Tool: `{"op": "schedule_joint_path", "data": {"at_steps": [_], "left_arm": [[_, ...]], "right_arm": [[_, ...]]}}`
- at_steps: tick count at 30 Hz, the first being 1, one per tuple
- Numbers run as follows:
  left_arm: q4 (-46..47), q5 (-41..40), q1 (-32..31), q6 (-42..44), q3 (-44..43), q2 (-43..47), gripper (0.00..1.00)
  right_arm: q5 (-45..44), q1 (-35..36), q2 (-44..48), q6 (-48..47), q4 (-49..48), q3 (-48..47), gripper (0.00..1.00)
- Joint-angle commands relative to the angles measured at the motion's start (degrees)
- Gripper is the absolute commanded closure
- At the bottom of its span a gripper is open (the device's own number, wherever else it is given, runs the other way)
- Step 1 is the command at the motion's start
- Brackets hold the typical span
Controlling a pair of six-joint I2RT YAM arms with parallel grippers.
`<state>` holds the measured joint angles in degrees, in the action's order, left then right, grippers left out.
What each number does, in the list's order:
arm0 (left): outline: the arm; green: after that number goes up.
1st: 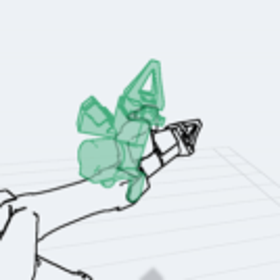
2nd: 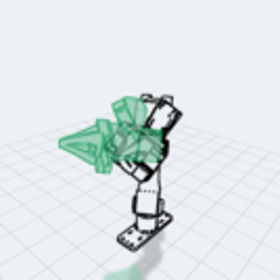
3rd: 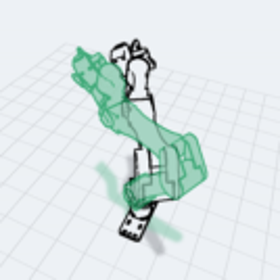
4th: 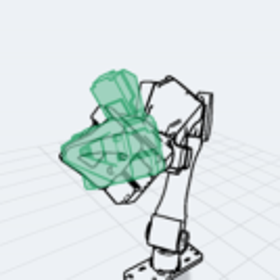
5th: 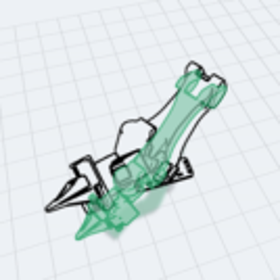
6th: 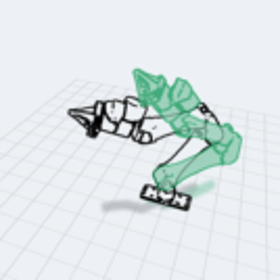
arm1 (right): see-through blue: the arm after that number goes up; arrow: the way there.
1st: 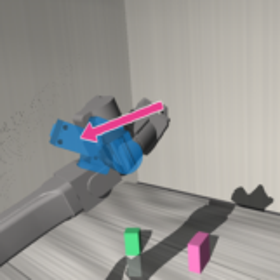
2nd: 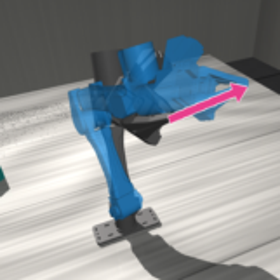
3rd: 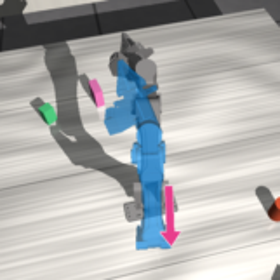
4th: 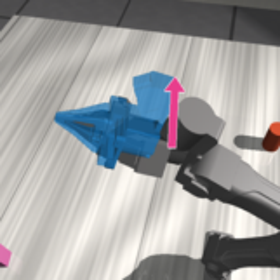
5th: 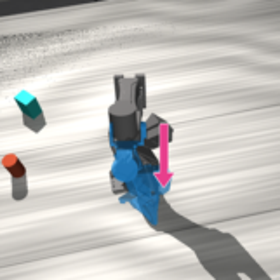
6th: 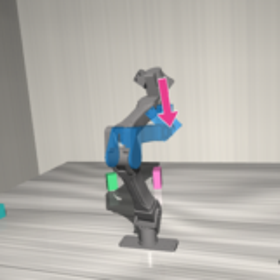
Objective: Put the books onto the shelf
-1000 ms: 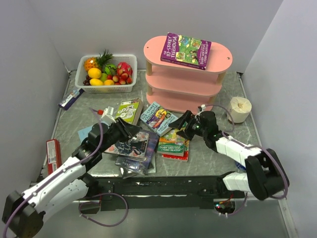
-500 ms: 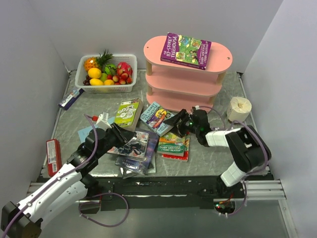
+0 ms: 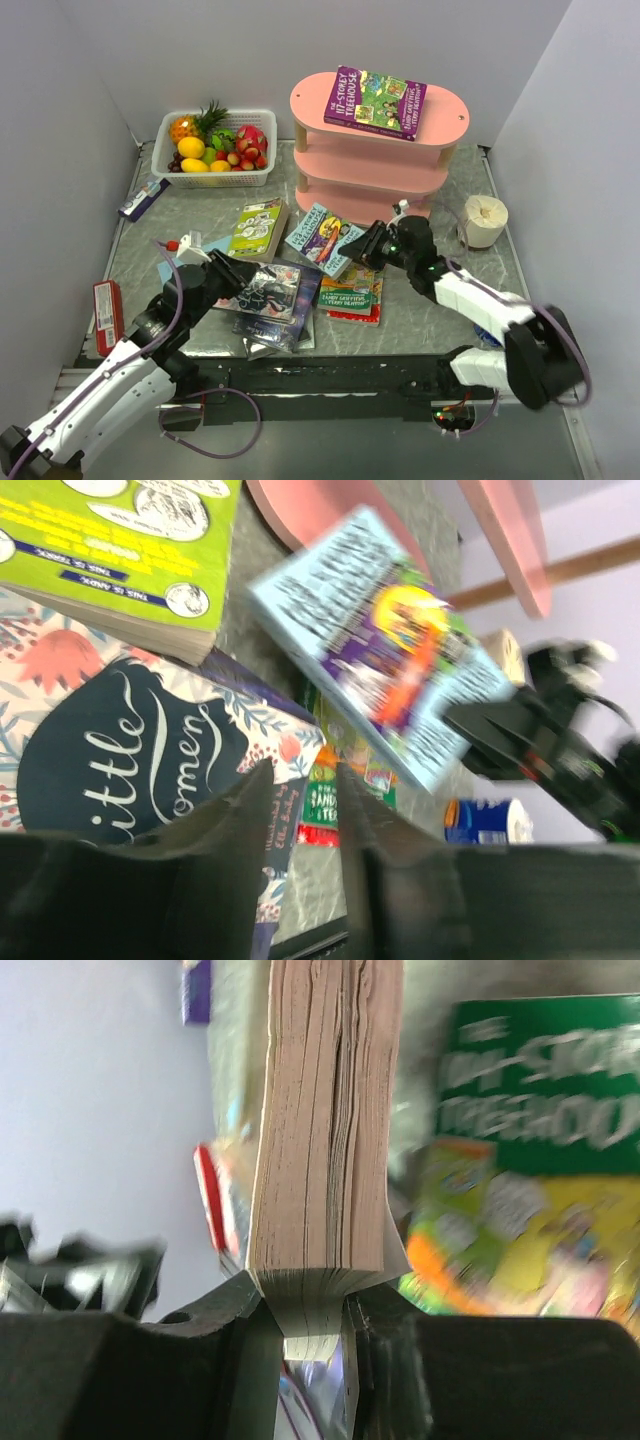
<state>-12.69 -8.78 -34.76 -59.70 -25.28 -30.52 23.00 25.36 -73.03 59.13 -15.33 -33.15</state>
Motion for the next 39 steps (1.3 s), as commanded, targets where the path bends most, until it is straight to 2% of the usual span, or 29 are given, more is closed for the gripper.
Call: {"op": "schedule_joint_path", "data": {"at_steps": [1, 3, 7, 8, 10, 12, 14, 16, 17, 18, 20, 21, 22, 23, 24, 25, 27, 29, 30, 32, 33, 34, 39], "left_arm": [[-1.63, -5.11, -0.13, 0.02, -4.95, 0.38, 0.59], [-1.55, -5.99, -0.04, 0.46, -6.09, -0.15, 0.53], [-1.99, -7.04, -0.04, 2.48, -10.48, -0.76, 0.49], [-2.25, -7.22, -0.04, 2.75, -11.36, -0.77, 0.49], [-2.52, -8.62, -0.04, 3.54, -13.47, -0.85, 0.49], [-1.99, -9.33, -0.04, 4.15, -14.53, -0.68, 0.49], [-1.73, -9.33, 0.05, 4.86, -15.94, -0.85, 0.48], [-1.20, -8.72, 0.05, 5.21, -16.99, -1.38, 0.48], [-0.85, -8.45, 0.05, 5.30, -17.17, -1.73, 0.48], [-0.24, -8.28, -0.04, 5.30, -17.35, -2.25, 0.48], [0.12, -7.93, -0.04, 5.30, -17.79, -3.40, 0.48], [0.38, -7.66, -0.04, 5.30, -18.14, -3.84, 0.48], [0.99, -7.05, -0.04, 5.47, -18.40, -4.28, 0.48], [1.00, -6.87, 0.05, 5.39, -18.75, -5.33, 0.48], [1.09, -6.61, -0.04, 5.30, -19.54, -5.77, 0.48], [1.43, -6.17, 0.05, 5.30, -19.98, -6.30, 0.47], [2.05, -4.85, -0.04, 5.38, -21.03, -7.79, 0.47], [3.02, -4.06, -0.04, 5.82, -21.74, -9.28, 0.47], [3.19, -3.97, 0.05, 5.91, -22.18, -9.81, 0.47], [3.72, -3.53, -0.04, 6.18, -22.88, -11.30, 0.47], [4.07, -3.36, -0.04, 6.44, -23.23, -11.75, 0.47], [4.34, -3.18, -0.04, 6.44, -23.50, -12.10, 0.47], [5.22, -2.04, 0.04, 7.32, -24.38, -14.91, 0.47]], "right_arm": [[1.08, 1.09, 11.58, -12.44, 20.39, -9.11, 1.00], [2.47, 1.27, 16.07, -15.35, 26.20, -13.60, 1.00], [5.82, 1.27, 21.96, -23.42, 39.38, -22.29, 1.00], [6.61, 1.27, 23.36, -24.93, 41.24, -27.10, 1.00], [6.61, 1.27, 23.73, -29.48, 47.28, -33.27, 1.00], [6.53, 1.09, 22.07, -32.23, 51.08, -43.81, 1.00], [5.83, 0.83, 20.14, -35.04, 53.99, -52.32, 1.00], [2.14, -0.66, 18.81, -36.10, 54.79, -56.83, 1.00], [0.83, -1.45, 17.68, -36.45, 54.19, -59.73, 1.00], [-2.67, -2.07, 17.23, -36.63, 53.31, -60.54, 0.95], [-4.63, -3.47, 17.14, -37.60, 48.23, -58.72, 0.91], [-6.38, -4.09, 16.70, -35.69, 47.07, -59.05, 0.91], [-9.09, -6.62, 14.09, -34.54, 48.02, -62.18, 1.00], [-7.73, -8.12, 11.80, -34.44, 49.16, -64.83, 1.00], [-5.28, -10.23, 9.25, -34.44, 53.09, -68.07, 1.00], [1.19, -12.16, 6.01, -34.44, 52.26, -70.71, 1.00], [6.68, -16.91, 4.22, -29.90, 46.48, -70.48, 1.00], [13.10, -20.77, -0.60, -27.33, 45.83, -74.32, 1.00], [15.55, -21.84, -2.71, -24.01, 46.00, -76.17, 1.00], [25.89, -24.12, -7.72, -18.47, 40.49, -77.68, 1.00], [28.73, -25.00, -8.87, -12.79, 37.34, -77.42, 1.00], [30.42, -25.01, -10.62, -10.20, 32.69, -76.72, 1.00], [36.23, -29.66, -14.50, 1.57, 22.37, -76.28, 1.00]]}}
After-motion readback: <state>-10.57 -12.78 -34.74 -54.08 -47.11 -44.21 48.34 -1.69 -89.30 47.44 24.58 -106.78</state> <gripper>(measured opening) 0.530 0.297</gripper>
